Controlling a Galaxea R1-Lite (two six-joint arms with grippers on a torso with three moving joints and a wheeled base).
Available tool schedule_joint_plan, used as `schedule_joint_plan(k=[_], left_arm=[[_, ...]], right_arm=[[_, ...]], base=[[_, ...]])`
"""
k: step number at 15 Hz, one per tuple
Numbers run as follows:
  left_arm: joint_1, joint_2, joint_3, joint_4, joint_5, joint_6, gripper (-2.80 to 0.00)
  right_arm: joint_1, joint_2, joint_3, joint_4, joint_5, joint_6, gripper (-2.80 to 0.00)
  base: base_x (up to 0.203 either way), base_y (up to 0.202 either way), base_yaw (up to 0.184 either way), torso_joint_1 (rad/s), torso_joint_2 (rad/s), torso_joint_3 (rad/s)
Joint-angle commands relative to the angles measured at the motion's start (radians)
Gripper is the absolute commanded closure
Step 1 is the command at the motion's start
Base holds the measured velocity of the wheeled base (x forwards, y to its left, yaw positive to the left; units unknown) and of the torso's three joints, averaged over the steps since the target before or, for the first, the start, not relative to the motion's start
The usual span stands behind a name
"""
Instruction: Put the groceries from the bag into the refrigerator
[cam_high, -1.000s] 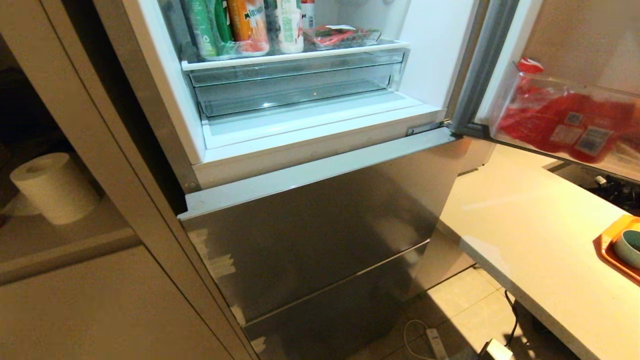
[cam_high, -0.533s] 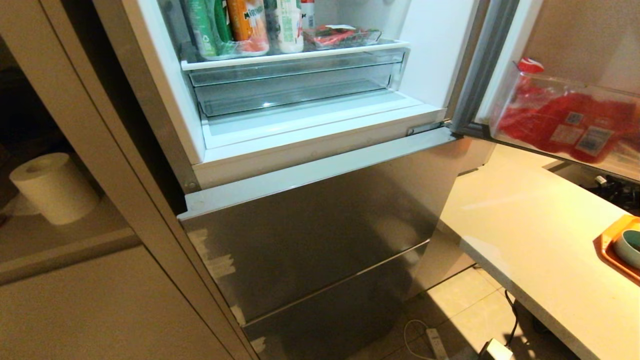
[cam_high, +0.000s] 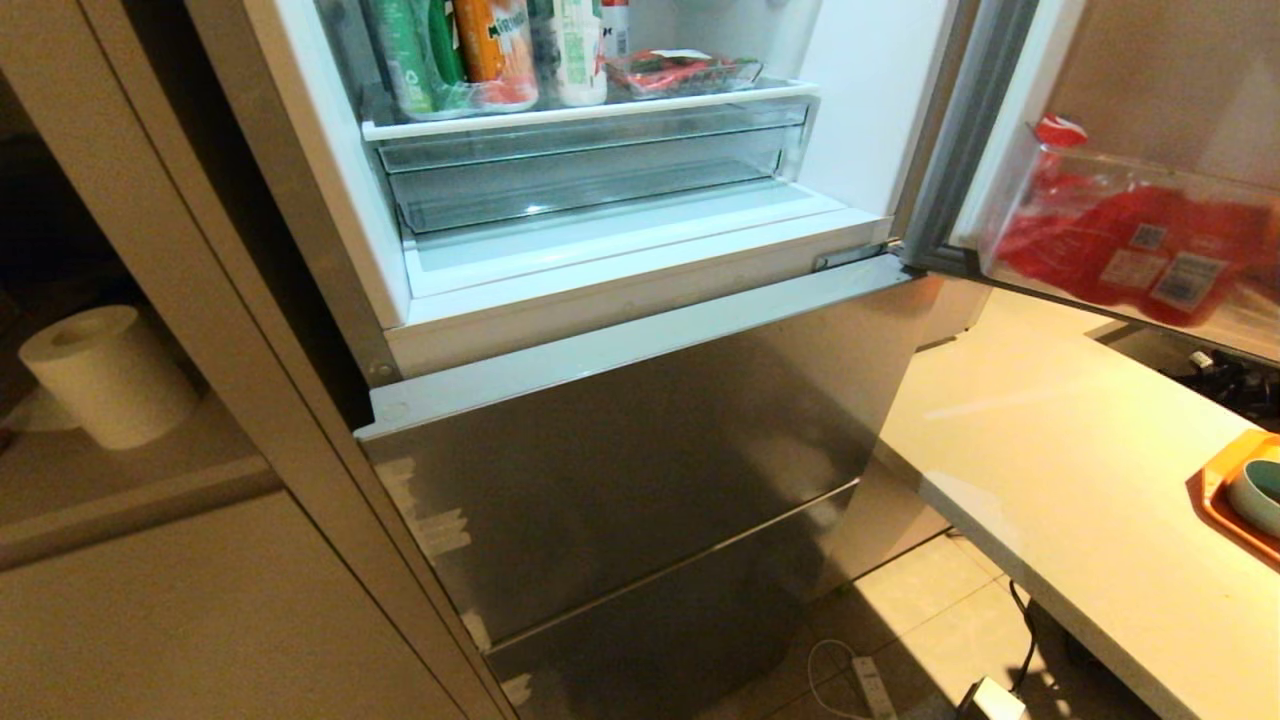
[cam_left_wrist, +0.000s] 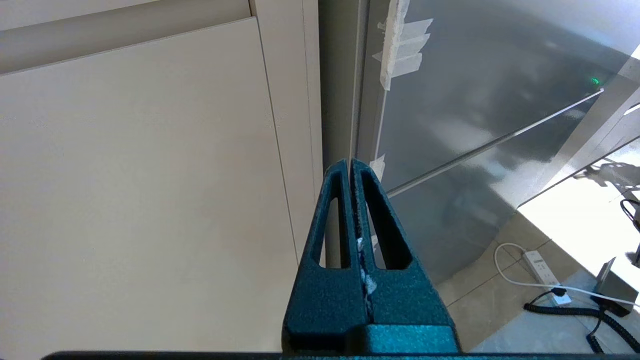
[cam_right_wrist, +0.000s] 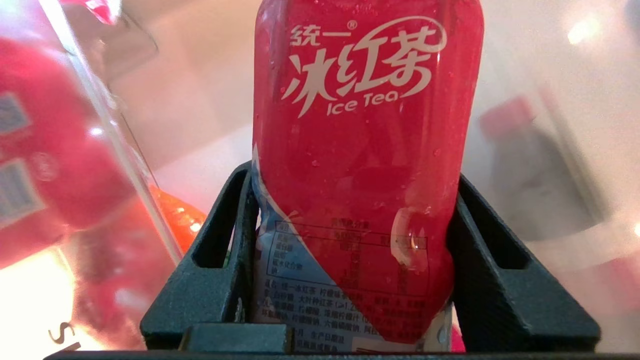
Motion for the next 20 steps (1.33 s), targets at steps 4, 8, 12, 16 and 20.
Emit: schedule_joint_plan(k=[4, 8, 12, 16, 20], left_arm=[[-0.001, 0.0, 0.0, 0.0, 0.0, 0.001, 0.0], [0.0, 0.0, 0.0, 0.0, 0.0, 0.001, 0.0], [-0.001, 0.0, 0.0, 0.0, 0.0, 0.0, 0.0], [0.0, 0.0, 0.0, 0.0, 0.0, 0.0, 0.0], [0.0, 0.0, 0.0, 0.0, 0.0, 0.001, 0.0]], right_arm=[[-0.009, 0.08, -0.034, -0.007, -0.003, 0.024, 0.0], [-0.027, 0.13, -0.056, -0.019, -0.004, 0.06, 0.0], [-0.04, 0.172, -0.056, -0.025, -0.032, 0.15, 0.0], [-0.06, 0.2, -0.072, -0.022, -0.036, 0.187, 0.0], [-0.06, 0.228, -0.127, -0.015, -0.03, 0.107, 0.0]], base=[[0.0, 0.0, 0.0, 0.0, 0.0, 0.0], [0.0, 0.0, 0.0, 0.0, 0.0, 0.0], [0.0, 0.0, 0.0, 0.0, 0.0, 0.0], [0.0, 0.0, 0.0, 0.0, 0.0, 0.0], [0.0, 0.0, 0.0, 0.0, 0.0, 0.0]])
